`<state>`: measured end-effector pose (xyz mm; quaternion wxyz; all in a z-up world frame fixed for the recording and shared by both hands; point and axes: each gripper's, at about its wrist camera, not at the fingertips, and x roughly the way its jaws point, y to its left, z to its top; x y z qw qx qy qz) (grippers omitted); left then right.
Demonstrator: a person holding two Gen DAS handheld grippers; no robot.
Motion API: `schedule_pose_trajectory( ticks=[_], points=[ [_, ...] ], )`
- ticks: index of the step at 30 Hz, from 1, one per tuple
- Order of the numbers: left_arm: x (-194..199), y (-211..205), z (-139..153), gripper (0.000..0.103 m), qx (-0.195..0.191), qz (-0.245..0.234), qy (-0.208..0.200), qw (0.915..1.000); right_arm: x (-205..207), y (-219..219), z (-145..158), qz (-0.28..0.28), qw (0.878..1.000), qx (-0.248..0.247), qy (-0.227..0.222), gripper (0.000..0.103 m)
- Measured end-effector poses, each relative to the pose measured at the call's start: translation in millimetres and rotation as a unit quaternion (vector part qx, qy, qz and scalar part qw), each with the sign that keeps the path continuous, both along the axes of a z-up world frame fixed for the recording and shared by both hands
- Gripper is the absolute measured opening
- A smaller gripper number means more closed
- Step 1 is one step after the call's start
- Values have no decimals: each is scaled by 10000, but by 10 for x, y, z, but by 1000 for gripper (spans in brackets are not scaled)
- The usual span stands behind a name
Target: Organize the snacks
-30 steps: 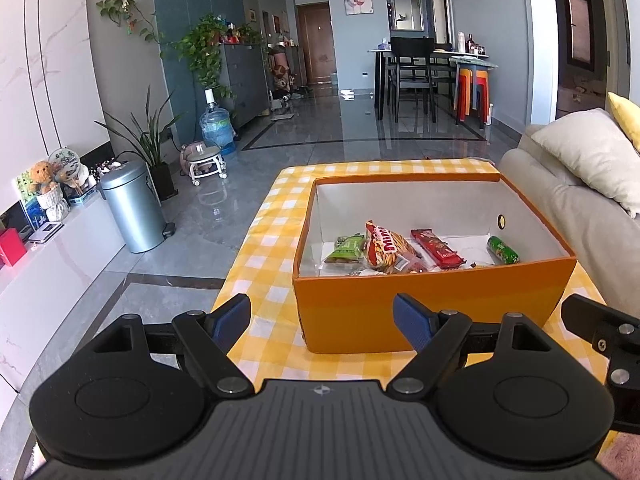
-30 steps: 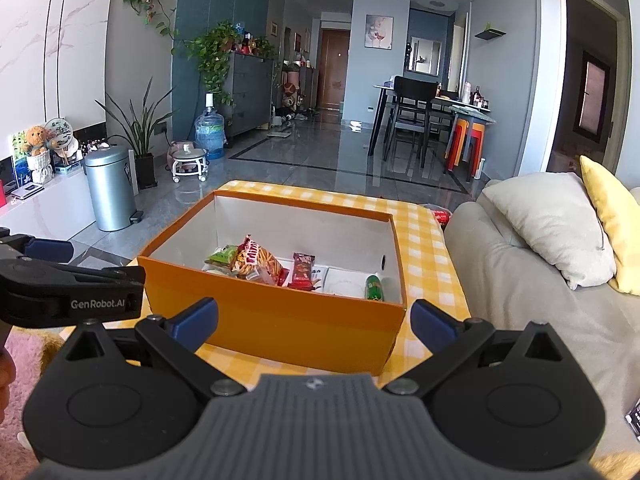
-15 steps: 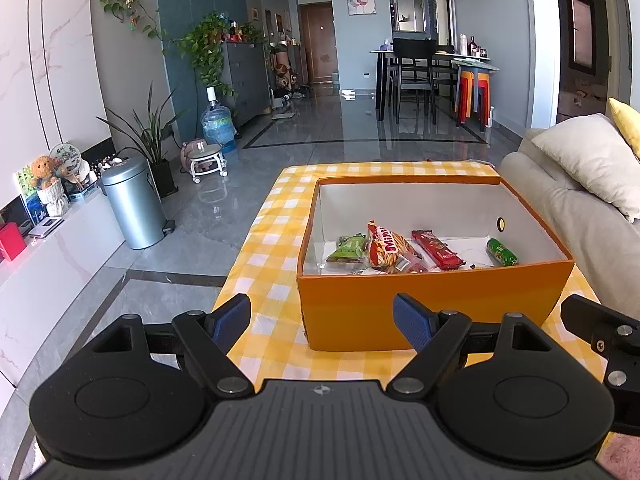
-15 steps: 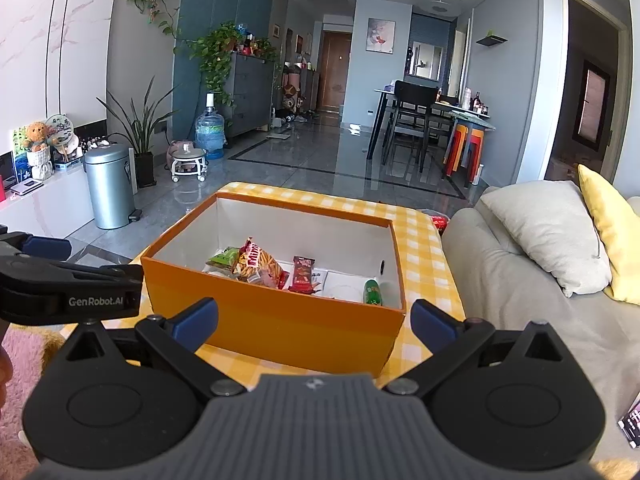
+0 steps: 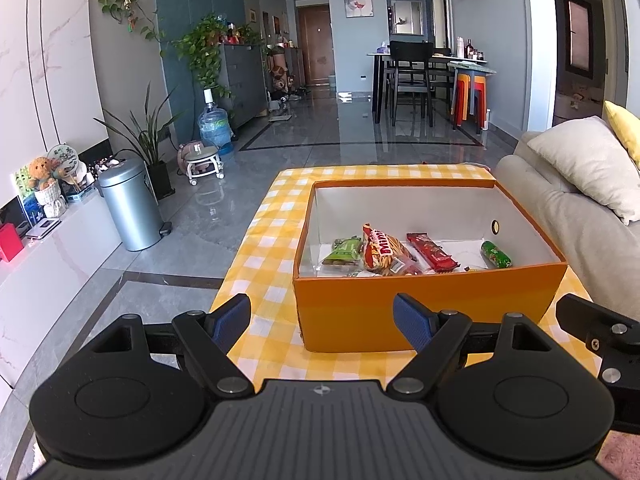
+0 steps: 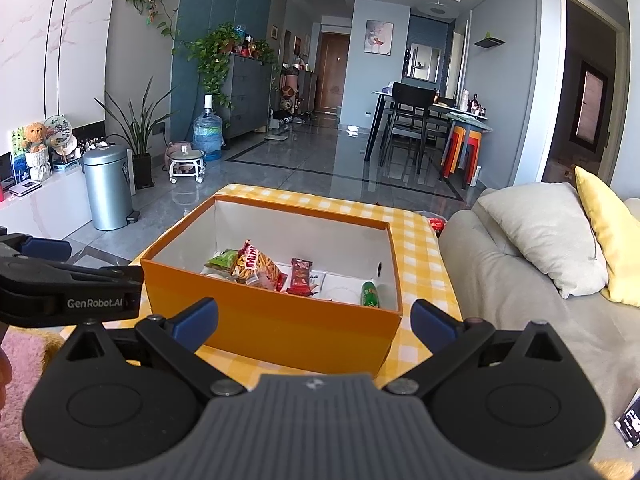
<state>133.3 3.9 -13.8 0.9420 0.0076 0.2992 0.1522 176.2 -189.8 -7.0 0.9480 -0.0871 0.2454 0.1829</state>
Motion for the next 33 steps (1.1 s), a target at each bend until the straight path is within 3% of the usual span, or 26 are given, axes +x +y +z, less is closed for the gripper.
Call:
schedule_pose_trajectory(
  ticks=[33],
  points=[
    [1, -90, 56, 95, 53, -59, -60, 10000, 28, -8, -37, -55, 9996, 64, 255, 99]
  ],
)
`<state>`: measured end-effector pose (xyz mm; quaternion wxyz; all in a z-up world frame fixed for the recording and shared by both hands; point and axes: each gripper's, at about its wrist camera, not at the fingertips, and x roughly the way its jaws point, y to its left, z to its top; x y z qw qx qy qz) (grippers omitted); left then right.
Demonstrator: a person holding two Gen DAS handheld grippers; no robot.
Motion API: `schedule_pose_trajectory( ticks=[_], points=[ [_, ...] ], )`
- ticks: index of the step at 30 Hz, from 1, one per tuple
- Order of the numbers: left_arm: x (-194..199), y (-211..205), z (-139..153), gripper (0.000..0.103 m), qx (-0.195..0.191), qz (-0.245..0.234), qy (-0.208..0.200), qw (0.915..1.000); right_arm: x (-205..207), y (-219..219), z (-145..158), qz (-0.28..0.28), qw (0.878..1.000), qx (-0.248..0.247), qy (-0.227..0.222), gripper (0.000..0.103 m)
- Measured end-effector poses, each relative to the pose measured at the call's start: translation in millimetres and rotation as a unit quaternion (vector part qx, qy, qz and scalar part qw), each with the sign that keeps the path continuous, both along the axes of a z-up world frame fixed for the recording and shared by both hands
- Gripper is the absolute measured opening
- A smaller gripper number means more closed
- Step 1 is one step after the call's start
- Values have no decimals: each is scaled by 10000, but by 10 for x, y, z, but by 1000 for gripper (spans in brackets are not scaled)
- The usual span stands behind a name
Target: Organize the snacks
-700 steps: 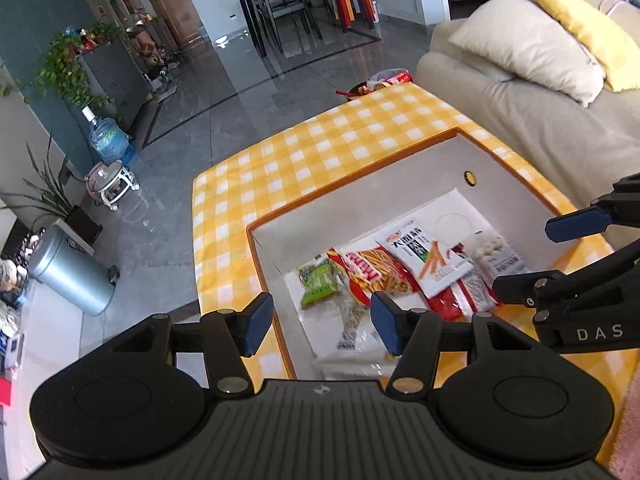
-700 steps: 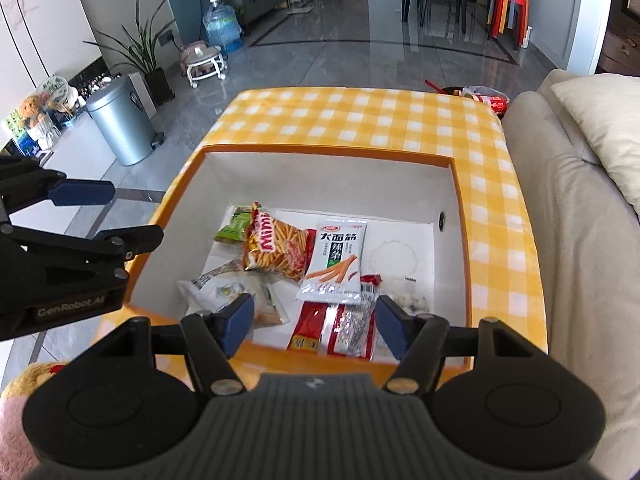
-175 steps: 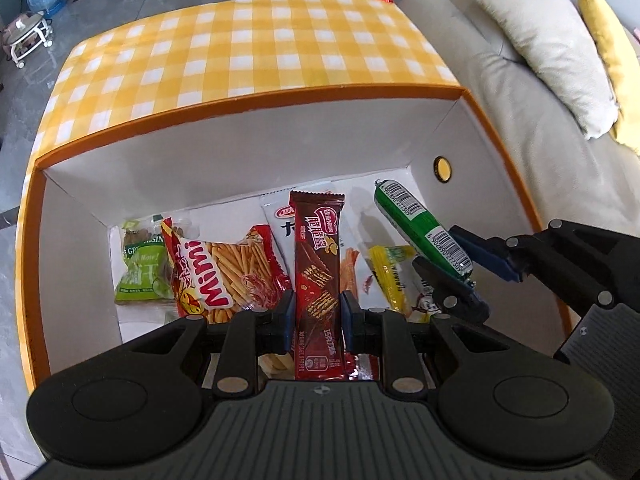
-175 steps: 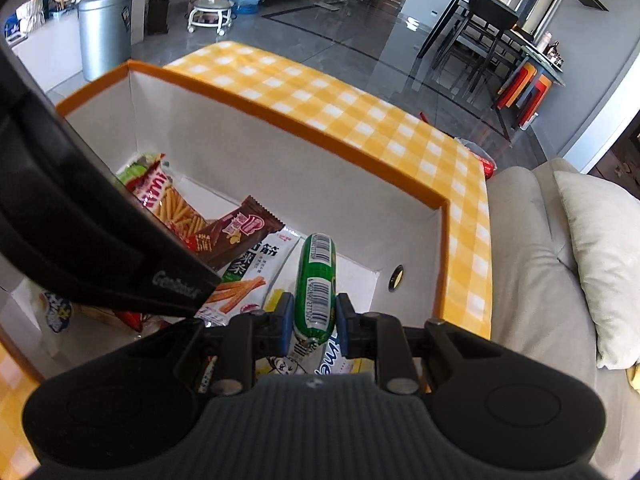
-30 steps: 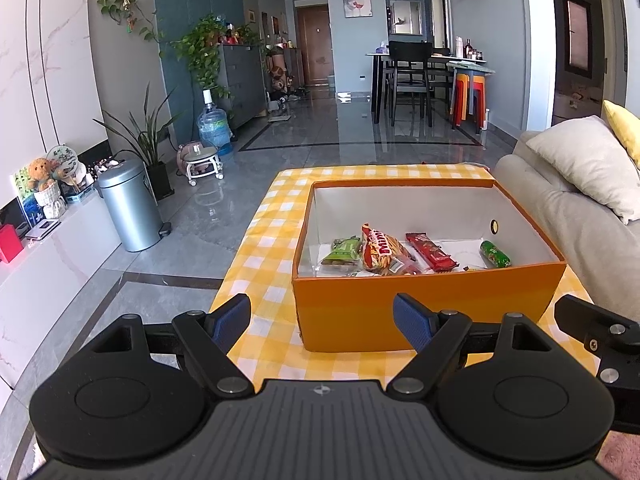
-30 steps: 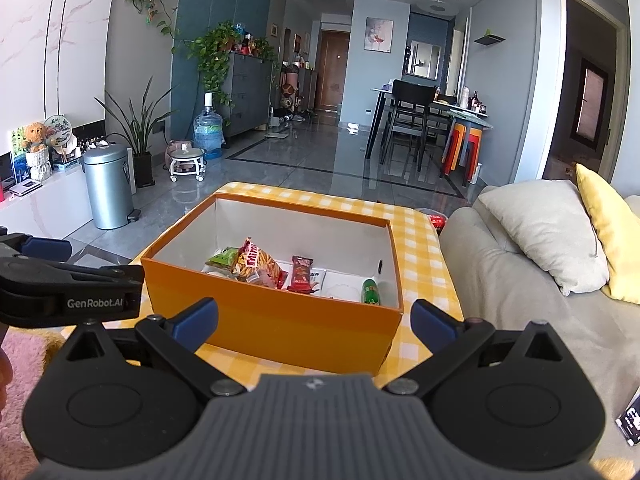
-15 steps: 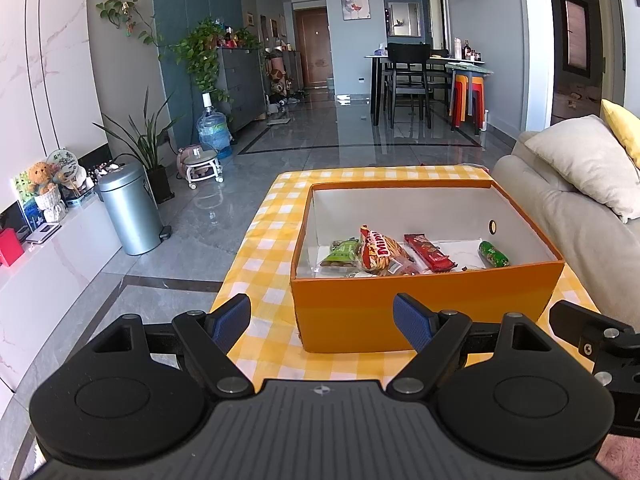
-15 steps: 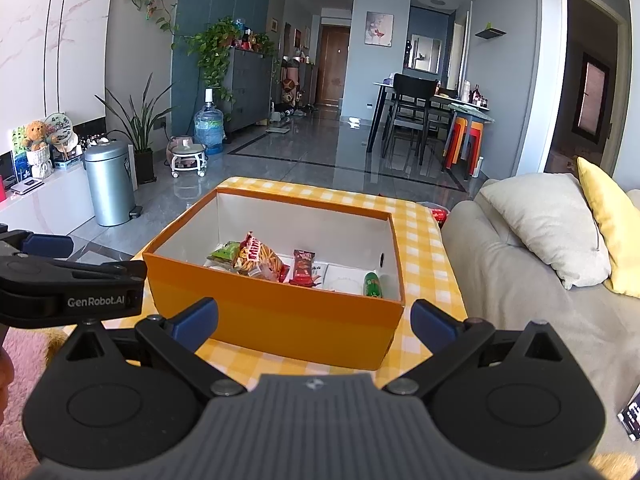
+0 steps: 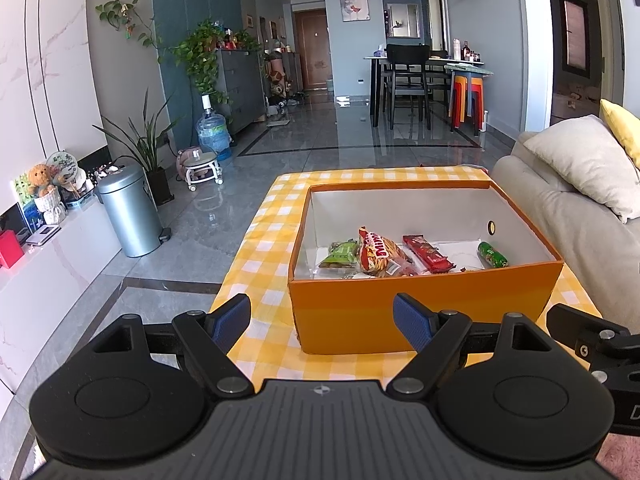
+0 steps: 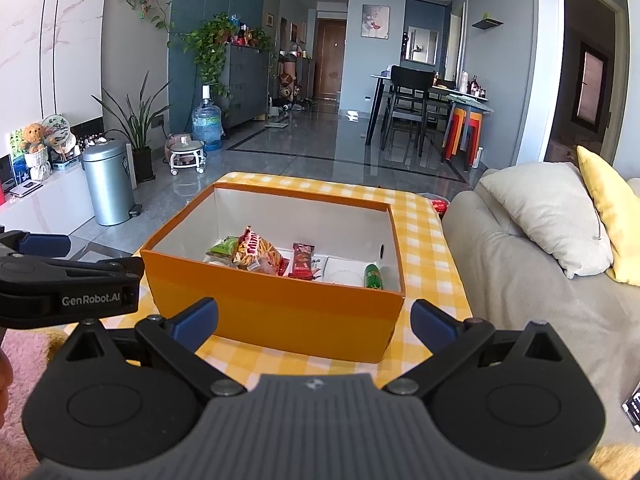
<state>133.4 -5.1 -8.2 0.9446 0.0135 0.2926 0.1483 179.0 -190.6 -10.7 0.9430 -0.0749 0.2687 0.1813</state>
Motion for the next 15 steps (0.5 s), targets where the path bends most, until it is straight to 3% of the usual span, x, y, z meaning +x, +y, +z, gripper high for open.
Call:
schedule_pose_trajectory(
  ticks=[15],
  points=[
    [-24, 41, 19, 95, -13, -10, 7, 10000, -1, 1, 2, -3, 10000, -16, 3, 99]
  ],
)
